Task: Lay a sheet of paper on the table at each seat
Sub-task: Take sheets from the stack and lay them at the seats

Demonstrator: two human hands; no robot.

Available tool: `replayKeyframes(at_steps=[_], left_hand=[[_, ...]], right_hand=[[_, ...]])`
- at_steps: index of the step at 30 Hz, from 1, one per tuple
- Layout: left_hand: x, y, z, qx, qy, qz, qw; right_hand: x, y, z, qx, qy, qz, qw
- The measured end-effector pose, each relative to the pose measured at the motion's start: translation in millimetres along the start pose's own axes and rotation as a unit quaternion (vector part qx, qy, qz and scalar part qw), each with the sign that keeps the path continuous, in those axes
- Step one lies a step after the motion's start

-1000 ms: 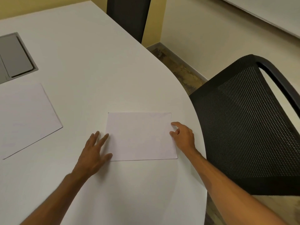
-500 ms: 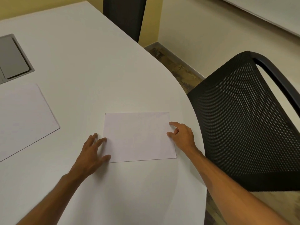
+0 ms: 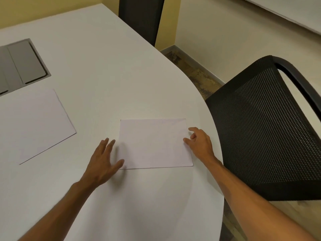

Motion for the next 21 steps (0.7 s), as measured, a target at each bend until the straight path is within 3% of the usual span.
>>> replayKeyframes(at_steps=[10,15,21], left_hand=[[55,60,14,0.010,-0.001,0.071,0.997],[96,95,11,0.041,-0.007,0.112,0.993],[148,160,-2,0.095,-0.128,0.231,0.960]], right_hand=[[30,27,-98,0.164,0.017,0.122,0.979],[21,56,-171,0.250,0.017,0.094,0.963],[-11,113,-261,0.341,0.001,0.026,0.940]])
Point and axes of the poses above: each hand's wrist, its own y-axis away from the middle knuckle, its own x-axis out of the back of the hand, z = x × y, the point moved 3 cm from there along -y, towards the middle knuckle, and after that the axes turned 2 degrees about z, right-handed, at the moved point
